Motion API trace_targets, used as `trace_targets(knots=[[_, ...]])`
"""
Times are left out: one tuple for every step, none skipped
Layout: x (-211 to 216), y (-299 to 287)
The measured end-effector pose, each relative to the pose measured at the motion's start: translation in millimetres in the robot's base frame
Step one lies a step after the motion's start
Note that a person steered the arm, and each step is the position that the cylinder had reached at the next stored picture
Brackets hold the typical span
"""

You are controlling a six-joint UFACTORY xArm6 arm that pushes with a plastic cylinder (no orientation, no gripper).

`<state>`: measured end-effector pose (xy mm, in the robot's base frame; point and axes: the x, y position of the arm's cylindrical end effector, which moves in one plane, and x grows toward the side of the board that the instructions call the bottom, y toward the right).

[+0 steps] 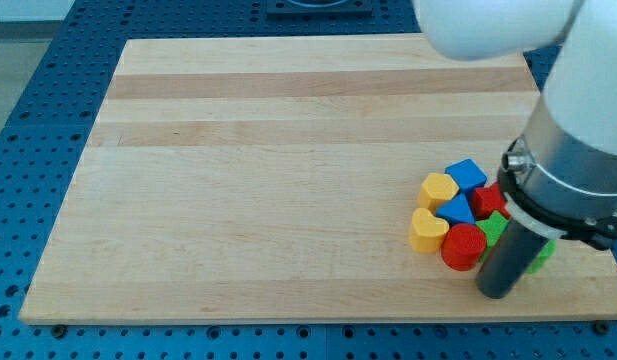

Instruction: Push the yellow heart towards up

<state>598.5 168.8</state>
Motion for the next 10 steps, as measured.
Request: trace_targets(knots=[[0.0,5.5],[0.0,5.2],[-1.7,3.0],[-8.1,-5.6],[-14.3,-16.6],[-19.6,-33.8],[-27.3,-53.0],[-36.3,-73.0],[-45.9,-87.4],[-58.3,-102.2]])
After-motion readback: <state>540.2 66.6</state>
